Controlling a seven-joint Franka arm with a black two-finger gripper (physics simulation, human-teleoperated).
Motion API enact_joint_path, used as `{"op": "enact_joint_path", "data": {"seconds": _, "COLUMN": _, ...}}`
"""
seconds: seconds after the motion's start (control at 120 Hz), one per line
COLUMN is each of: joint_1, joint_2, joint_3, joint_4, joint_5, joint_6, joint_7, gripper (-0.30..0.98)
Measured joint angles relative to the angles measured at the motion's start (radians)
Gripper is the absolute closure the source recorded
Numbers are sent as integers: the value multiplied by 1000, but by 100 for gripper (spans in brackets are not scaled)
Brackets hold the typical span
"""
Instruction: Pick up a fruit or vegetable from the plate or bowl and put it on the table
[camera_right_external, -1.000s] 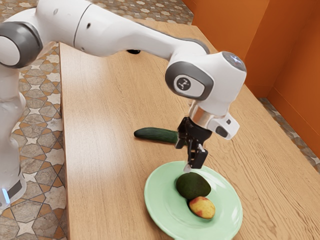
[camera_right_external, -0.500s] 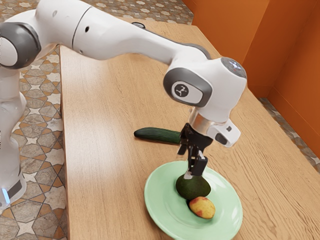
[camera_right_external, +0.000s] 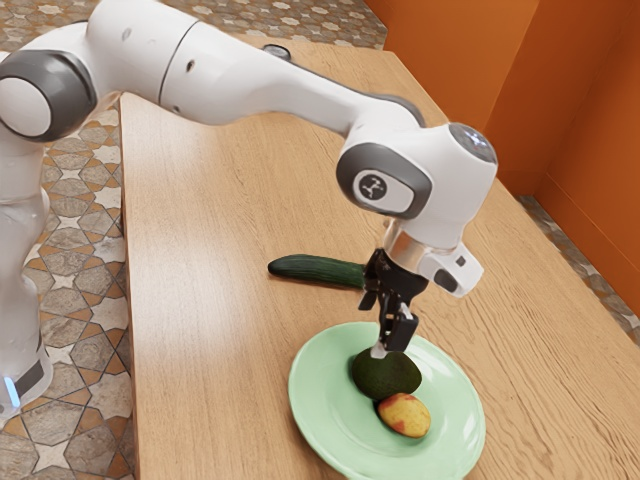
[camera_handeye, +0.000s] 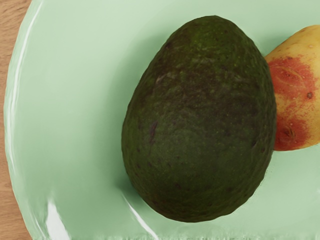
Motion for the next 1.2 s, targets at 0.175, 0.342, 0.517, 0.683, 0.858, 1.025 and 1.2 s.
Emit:
{"op": "enact_joint_path", "data": {"seconds": 0.175, "joint_1": -4, "joint_2": 0, "joint_3": -32, "joint_4": 1, "joint_5": -2, "joint_6": 8, "joint_7": 10, "gripper": 0}}
{"op": "enact_joint_path", "data": {"seconds": 0.342, "joint_1": 15, "joint_2": 12, "joint_3": -32, "joint_4": -1, "joint_5": -3, "joint_6": 15, "joint_7": 19, "gripper": 0}}
{"op": "enact_joint_path", "data": {"seconds": 0.517, "joint_1": 50, "joint_2": 30, "joint_3": -69, "joint_4": 11, "joint_5": -3, "joint_6": 24, "joint_7": 39, "gripper": 0}}
{"op": "enact_joint_path", "data": {"seconds": 0.683, "joint_1": 58, "joint_2": 38, "joint_3": -88, "joint_4": 17, "joint_5": -3, "joint_6": 31, "joint_7": 54, "gripper": 0}}
{"op": "enact_joint_path", "data": {"seconds": 0.858, "joint_1": 93, "joint_2": 61, "joint_3": -124, "joint_4": 22, "joint_5": -2, "joint_6": 38, "joint_7": 67, "gripper": 0}}
{"op": "enact_joint_path", "data": {"seconds": 1.025, "joint_1": 104, "joint_2": 81, "joint_3": -140, "joint_4": 24, "joint_5": -2, "joint_6": 46, "joint_7": 76, "gripper": 0}}
{"op": "enact_joint_path", "data": {"seconds": 1.2, "joint_1": 108, "joint_2": 103, "joint_3": -152, "joint_4": 25, "joint_5": -1, "joint_6": 59, "joint_7": 84, "gripper": 0}}
